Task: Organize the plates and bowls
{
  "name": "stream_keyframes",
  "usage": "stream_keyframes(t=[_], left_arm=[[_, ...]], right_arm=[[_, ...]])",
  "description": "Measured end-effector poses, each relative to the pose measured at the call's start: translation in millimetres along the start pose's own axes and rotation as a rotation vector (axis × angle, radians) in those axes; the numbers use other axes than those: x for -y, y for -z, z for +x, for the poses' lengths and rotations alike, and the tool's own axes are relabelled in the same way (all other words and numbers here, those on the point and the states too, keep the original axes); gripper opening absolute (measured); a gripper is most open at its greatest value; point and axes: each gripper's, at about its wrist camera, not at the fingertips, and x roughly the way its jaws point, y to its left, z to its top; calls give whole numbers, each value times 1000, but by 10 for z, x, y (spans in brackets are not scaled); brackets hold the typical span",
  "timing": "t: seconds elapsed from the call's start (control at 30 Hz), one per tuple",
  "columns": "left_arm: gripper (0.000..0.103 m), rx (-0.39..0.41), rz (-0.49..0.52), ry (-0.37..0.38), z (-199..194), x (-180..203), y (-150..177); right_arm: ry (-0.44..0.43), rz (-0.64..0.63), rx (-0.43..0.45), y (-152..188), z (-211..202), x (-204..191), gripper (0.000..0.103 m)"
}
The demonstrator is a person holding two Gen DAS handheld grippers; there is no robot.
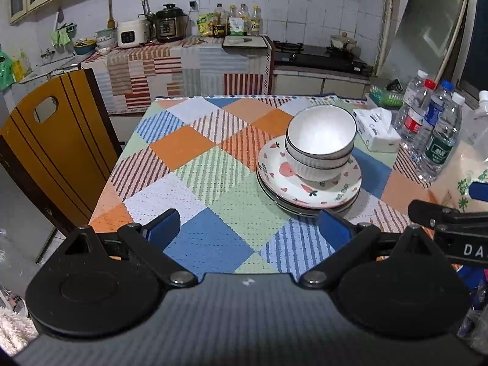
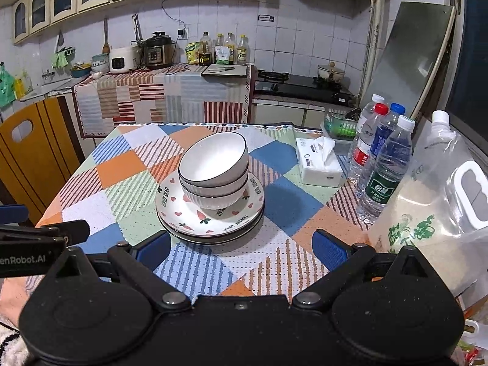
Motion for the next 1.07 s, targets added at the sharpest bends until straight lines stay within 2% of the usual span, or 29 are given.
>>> stream_keyframes(t=[0.2, 1.07], left_arm=[[98, 34, 1, -12, -50, 1, -4], [98, 16, -13, -18, -48, -40, 33]], right_arm=[[-2, -11, -6, 40, 13, 5, 101], [-4, -22, -25, 83, 53, -11, 101]])
